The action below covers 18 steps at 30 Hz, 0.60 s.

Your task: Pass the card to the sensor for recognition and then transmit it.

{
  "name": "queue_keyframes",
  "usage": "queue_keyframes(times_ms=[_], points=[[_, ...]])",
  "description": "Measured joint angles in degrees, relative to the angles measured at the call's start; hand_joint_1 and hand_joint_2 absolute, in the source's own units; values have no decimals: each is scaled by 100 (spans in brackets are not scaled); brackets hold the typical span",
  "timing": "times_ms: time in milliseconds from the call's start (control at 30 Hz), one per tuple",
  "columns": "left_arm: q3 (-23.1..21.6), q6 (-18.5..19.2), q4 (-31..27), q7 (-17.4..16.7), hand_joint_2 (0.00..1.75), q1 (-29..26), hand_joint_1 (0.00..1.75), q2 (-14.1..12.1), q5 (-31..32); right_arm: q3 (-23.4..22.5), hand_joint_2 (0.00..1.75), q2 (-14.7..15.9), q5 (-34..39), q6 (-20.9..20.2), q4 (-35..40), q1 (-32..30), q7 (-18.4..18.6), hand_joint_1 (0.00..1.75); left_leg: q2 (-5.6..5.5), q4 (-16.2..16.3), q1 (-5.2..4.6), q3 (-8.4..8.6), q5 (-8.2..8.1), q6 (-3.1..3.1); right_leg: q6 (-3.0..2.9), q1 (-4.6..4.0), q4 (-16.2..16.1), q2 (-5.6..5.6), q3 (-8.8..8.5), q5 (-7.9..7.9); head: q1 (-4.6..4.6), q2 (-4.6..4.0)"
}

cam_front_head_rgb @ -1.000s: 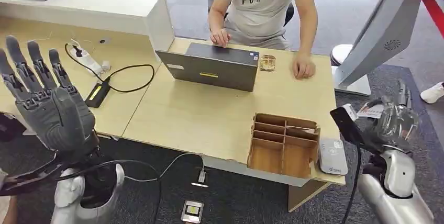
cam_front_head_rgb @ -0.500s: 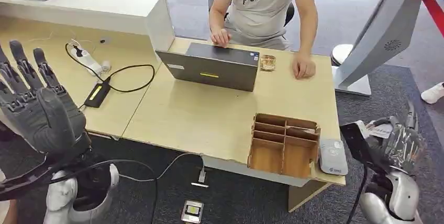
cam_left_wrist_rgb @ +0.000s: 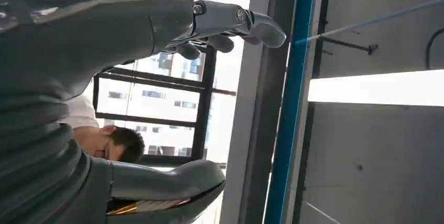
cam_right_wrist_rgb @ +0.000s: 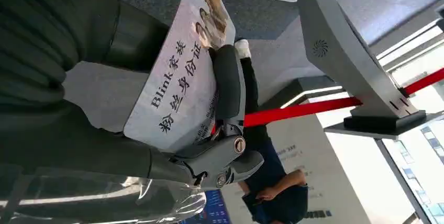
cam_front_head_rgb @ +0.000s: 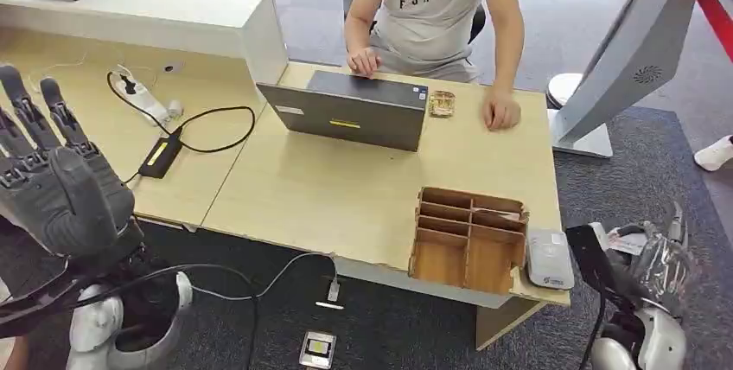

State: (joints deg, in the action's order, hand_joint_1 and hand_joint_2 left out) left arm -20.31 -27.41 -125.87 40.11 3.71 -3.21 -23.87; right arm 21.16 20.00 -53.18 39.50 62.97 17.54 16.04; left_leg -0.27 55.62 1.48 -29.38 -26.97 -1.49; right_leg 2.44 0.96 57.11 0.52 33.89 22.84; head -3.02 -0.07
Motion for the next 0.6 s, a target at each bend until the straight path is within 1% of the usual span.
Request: queue_keyframes(times_ms=[333,600], points=[[-17,-9,-48,0,175,-35,0,-37,2,-2,175,-179,-37,-9,-498,-77,-15,175,0,0,0,0,0,0,0,0,0,0,0,0,0,0],[-20,28,-61,0,175,-59,0,-61,-39,0,175,-378,88,2,-975,-77,-245,175,0,-1,0,0,0,0,0,0,0,0,0,0,0,0]])
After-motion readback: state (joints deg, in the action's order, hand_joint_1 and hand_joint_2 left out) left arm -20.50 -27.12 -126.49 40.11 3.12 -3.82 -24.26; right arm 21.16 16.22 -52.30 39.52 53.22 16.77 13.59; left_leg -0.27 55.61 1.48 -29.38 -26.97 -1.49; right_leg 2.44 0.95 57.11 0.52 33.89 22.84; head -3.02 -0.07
